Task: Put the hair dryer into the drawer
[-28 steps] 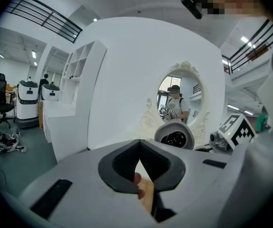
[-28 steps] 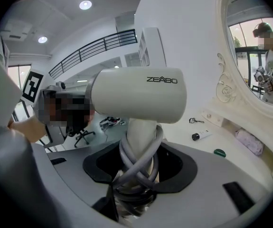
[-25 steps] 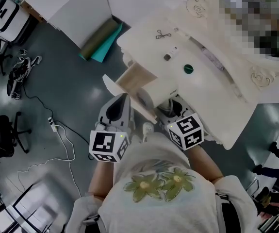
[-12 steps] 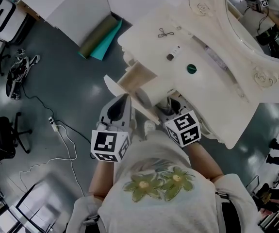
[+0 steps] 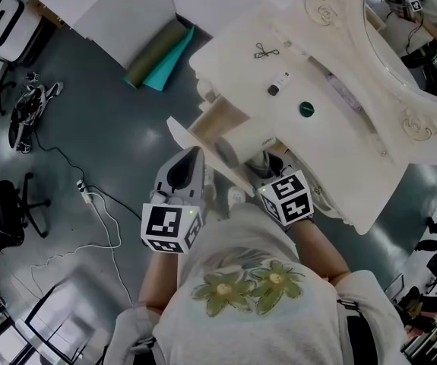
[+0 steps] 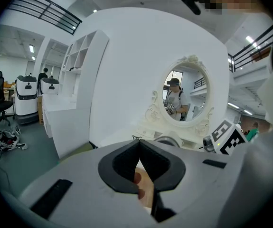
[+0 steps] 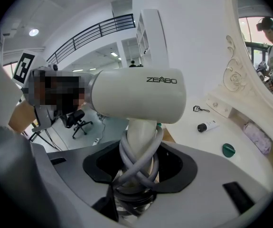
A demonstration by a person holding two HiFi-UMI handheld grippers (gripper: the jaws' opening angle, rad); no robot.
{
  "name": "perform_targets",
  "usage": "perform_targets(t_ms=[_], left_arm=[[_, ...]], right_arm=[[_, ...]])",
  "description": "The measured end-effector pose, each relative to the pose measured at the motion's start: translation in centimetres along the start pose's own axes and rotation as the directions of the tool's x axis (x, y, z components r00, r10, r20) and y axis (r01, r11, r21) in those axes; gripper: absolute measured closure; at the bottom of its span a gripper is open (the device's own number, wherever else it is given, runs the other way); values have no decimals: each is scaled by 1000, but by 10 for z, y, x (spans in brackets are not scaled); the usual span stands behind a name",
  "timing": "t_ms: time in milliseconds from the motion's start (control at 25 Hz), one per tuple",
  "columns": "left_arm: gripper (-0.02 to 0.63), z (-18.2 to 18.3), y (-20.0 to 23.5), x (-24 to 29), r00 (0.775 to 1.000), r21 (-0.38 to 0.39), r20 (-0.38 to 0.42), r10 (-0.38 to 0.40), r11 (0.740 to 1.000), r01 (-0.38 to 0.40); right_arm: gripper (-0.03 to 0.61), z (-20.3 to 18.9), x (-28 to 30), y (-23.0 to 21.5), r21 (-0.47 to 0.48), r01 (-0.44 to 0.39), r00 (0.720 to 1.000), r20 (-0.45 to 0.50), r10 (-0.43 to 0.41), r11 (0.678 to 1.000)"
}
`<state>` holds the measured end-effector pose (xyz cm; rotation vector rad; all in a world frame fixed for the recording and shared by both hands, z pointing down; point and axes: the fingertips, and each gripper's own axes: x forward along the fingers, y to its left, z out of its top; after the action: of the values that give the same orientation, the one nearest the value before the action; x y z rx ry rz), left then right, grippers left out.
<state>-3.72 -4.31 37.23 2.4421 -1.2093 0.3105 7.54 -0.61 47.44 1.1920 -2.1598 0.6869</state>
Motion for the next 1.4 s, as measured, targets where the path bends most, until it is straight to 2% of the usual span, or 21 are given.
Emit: perform_targets(t_ms=[1400], left_arm=[[603,-16,19,16,997,2,-74,17,1000,-17]], right_arm=[[374,-23,54,-16,-7,-11,990,-138,10,1000]])
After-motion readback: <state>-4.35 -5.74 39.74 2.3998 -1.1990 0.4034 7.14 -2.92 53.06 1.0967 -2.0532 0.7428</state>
